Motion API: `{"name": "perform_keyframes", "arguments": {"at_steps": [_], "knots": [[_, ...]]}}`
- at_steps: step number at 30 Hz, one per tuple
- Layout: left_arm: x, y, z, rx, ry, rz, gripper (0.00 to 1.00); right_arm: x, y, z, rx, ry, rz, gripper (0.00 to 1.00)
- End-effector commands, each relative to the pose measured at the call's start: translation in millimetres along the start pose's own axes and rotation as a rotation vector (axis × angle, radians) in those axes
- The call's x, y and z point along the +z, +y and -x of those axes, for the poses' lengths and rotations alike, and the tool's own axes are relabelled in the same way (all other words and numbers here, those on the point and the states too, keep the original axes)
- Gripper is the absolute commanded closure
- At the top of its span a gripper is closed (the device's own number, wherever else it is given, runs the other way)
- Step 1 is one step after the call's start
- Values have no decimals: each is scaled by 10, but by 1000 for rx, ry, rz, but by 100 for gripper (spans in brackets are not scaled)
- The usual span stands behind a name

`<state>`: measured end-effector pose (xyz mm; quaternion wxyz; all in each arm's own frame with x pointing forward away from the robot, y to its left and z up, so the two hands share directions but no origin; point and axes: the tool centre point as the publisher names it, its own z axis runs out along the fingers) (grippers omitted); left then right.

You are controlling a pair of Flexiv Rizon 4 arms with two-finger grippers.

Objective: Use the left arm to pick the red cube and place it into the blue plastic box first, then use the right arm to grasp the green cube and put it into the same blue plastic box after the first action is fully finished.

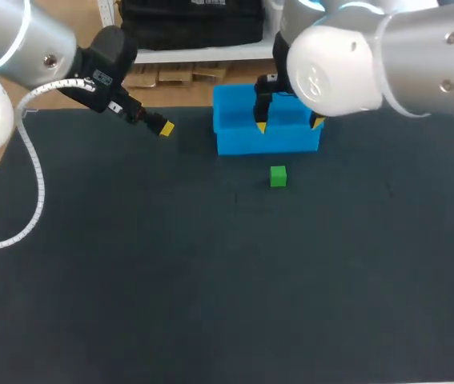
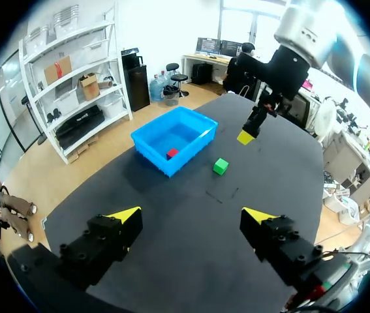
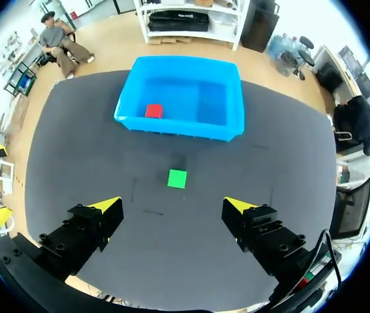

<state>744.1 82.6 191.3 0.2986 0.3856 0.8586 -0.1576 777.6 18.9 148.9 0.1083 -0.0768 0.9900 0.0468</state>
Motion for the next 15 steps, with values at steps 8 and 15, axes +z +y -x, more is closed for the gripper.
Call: {"name": "perform_keyframes", "arguments": {"at_steps": [8,15], "knots": [[-2,5,-13,2,-5,-3,0,169,34,144,-3,107,-19,0],[-2,5,-13,2,-5,-3,0,269,30,159,3,128,-14,0]]}}
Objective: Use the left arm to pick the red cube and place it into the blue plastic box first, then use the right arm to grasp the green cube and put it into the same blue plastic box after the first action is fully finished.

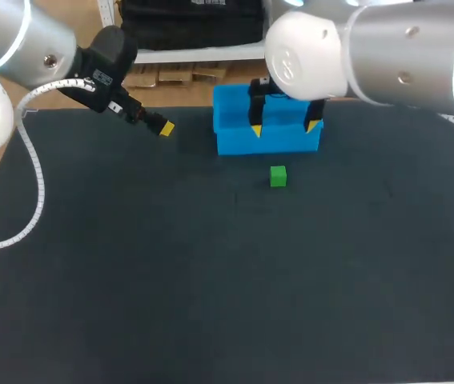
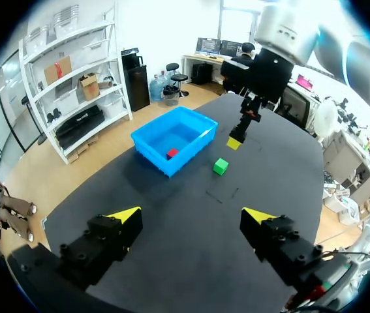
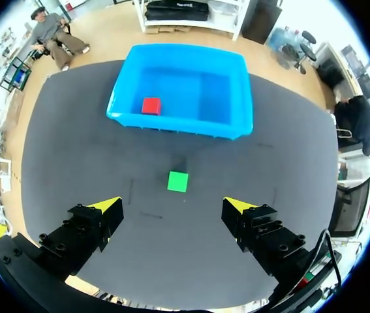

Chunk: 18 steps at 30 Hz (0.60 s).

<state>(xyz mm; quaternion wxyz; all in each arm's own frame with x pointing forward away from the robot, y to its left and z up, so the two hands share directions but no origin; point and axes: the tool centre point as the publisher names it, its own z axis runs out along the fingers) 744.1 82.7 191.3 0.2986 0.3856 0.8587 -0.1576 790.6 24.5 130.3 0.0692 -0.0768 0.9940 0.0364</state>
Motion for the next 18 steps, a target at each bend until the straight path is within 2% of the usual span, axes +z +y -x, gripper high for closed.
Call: {"name": "perform_keyframes", "arguments": {"at_steps": [1,10,18], "knots": [[-2,5,-12,2,-5,-3,0,70,13,69,1,51,2,0],[-2,5,-12,2,-5,-3,0,229,-13,-11,15,85,6,0],[-2,5,-12,2,-5,-3,0,299,-8,-63,37,60,-8,0]]}}
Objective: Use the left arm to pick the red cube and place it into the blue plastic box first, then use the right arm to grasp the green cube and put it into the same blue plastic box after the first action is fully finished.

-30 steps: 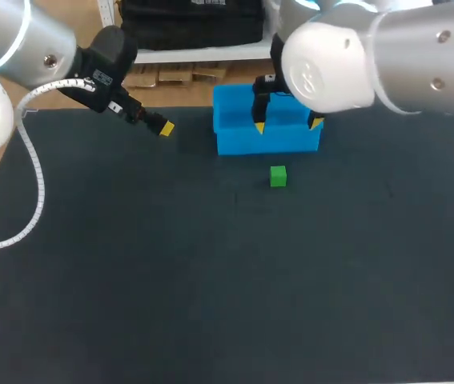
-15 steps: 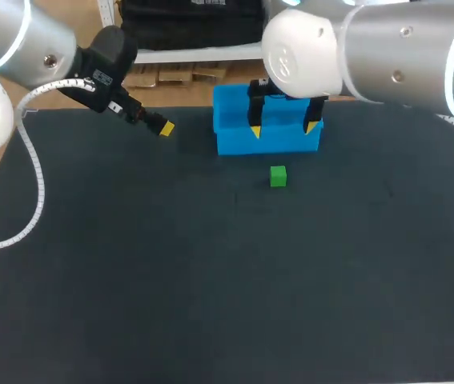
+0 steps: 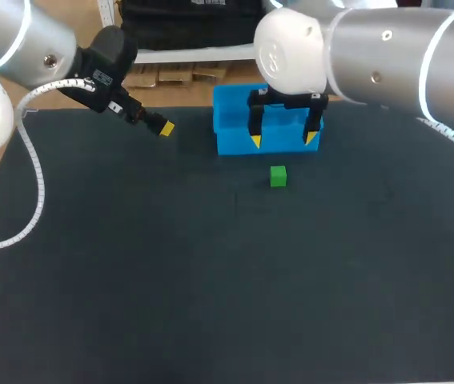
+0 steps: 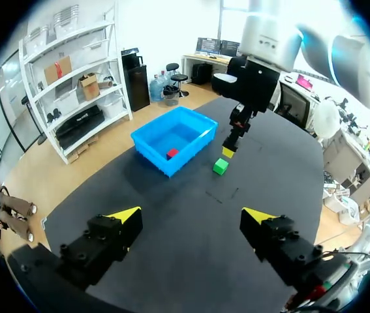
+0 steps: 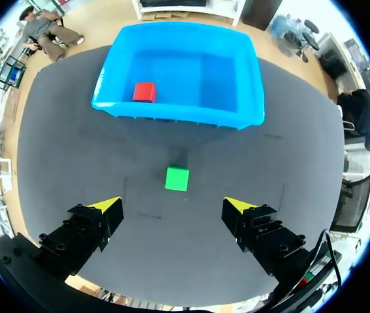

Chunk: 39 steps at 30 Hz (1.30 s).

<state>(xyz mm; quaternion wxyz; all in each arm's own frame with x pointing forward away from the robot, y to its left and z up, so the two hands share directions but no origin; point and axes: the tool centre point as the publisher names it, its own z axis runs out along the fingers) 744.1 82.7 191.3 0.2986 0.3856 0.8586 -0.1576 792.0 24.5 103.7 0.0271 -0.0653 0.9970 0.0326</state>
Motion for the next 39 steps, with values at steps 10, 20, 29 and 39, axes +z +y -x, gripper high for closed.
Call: {"name": "perform_keyframes", "arguments": {"at_steps": [10,20,29,39], "knots": [[-2,5,-12,2,-5,-3,0,120,41,-102,37,-59,0,0],[-2,5,-12,2,-5,-3,0,265,18,-196,62,-87,11,0],[-2,5,-12,2,-5,-3,0,413,-40,-238,66,-133,4,0],[-2,5,-12,2,-5,-3,0,483,-16,-173,35,-137,-31,0]]}}
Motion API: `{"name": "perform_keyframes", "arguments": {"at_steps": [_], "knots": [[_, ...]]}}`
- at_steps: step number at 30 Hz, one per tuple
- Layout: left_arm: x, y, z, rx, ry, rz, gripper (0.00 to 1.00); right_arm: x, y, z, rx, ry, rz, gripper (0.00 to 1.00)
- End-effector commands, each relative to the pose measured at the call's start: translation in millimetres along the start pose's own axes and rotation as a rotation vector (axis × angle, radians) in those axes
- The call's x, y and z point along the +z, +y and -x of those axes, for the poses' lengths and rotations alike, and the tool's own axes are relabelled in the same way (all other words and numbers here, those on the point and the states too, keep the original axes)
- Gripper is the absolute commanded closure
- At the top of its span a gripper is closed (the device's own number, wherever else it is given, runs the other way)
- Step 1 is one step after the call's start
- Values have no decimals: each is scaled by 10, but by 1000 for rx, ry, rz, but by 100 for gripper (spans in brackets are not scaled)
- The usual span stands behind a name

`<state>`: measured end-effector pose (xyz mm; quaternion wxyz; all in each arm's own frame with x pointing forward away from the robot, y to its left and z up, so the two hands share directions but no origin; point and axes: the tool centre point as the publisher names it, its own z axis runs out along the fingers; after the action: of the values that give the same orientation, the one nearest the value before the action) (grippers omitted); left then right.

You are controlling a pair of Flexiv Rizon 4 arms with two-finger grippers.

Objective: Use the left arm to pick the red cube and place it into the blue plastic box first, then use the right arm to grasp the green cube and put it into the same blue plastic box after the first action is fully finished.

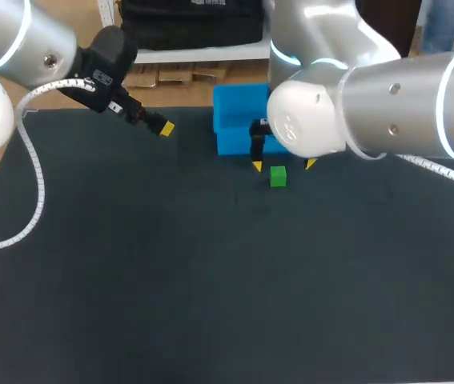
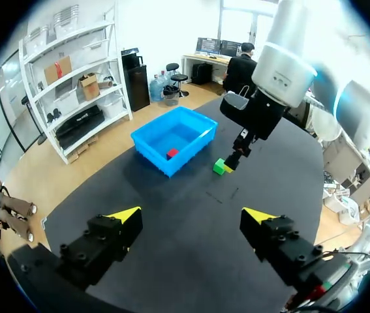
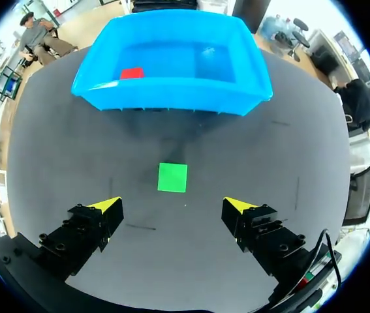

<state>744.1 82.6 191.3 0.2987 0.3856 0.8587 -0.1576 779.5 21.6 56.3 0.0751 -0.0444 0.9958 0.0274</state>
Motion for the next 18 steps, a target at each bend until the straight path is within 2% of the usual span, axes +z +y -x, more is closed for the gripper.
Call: {"name": "perform_keyframes", "arguments": {"at_steps": [1,18], "knots": [[-2,6,-12,2,-5,-3,0,20,34,-12,-9,-40,-17,0],[-2,6,-12,2,-5,-3,0,146,74,104,-25,-8,-59,0]]}}
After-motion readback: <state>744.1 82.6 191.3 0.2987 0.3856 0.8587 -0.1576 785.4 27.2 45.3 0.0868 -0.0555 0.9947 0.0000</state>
